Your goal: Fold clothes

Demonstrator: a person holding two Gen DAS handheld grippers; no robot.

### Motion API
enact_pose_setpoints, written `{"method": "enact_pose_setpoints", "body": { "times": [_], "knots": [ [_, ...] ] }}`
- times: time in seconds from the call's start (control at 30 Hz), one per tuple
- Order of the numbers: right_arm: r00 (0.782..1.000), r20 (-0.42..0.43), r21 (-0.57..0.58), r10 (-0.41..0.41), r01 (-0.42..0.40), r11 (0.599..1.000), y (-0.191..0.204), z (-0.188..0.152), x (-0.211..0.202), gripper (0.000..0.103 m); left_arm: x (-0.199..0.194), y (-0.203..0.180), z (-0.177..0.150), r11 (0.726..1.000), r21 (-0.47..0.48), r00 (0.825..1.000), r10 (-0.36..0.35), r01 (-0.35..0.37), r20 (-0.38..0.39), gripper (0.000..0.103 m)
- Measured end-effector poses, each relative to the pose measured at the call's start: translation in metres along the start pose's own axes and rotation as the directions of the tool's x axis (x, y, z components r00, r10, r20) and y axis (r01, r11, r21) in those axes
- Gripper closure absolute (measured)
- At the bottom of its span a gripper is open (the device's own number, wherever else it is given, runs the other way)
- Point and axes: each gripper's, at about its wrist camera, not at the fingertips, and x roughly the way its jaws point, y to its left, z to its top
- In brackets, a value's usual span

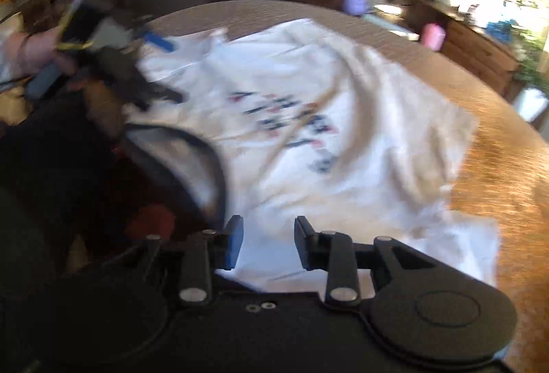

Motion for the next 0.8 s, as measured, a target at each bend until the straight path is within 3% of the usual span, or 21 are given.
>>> {"method": "enact_pose_setpoints", "body": {
  "times": [0.17, 0.27, 0.43, 0.57, 0.8],
  "knots": [
    [0.968, -0.047, 0.184, -0.246, 0.25, 0.951, -0.079, 0.012, 0.018, 0.0, 0.013, -0.005, 0.014, 1.0, -0.001, 1.0, 0.01, -0.01, 0.007, 0.006],
    [0.956, -0.08, 0.224, -0.281, 0.292, 0.93, -0.108, 0.015, 0.037, 0.0, 0.022, -0.008, 0.016, 1.0, -0.005, 1.0, 0.022, -0.022, 0.004, 0.006],
    [0.954, -0.15, 0.228, -0.259, 0.288, 0.93, -0.128, 0.001, 0.064, 0.0, 0.025, 0.002, 0.012, 0.997, -0.075, 1.0, -0.015, 0.015, -0.006, 0.006],
    [0.958, -0.126, 0.275, -0.259, 0.285, 0.918, -0.139, -0.017, 0.056, 0.0, 0.026, 0.007, 0.009, 0.994, -0.107, 0.999, -0.033, 0.032, -0.007, 0.006],
    [0.926, -0.143, 0.386, -0.348, 0.376, 0.842, -0.164, -0.057, 0.031, 0.0, 0.023, 0.014, 0.001, 0.991, -0.13, 1.0, -0.026, 0.025, -0.004, 0.004]
  ]
}}
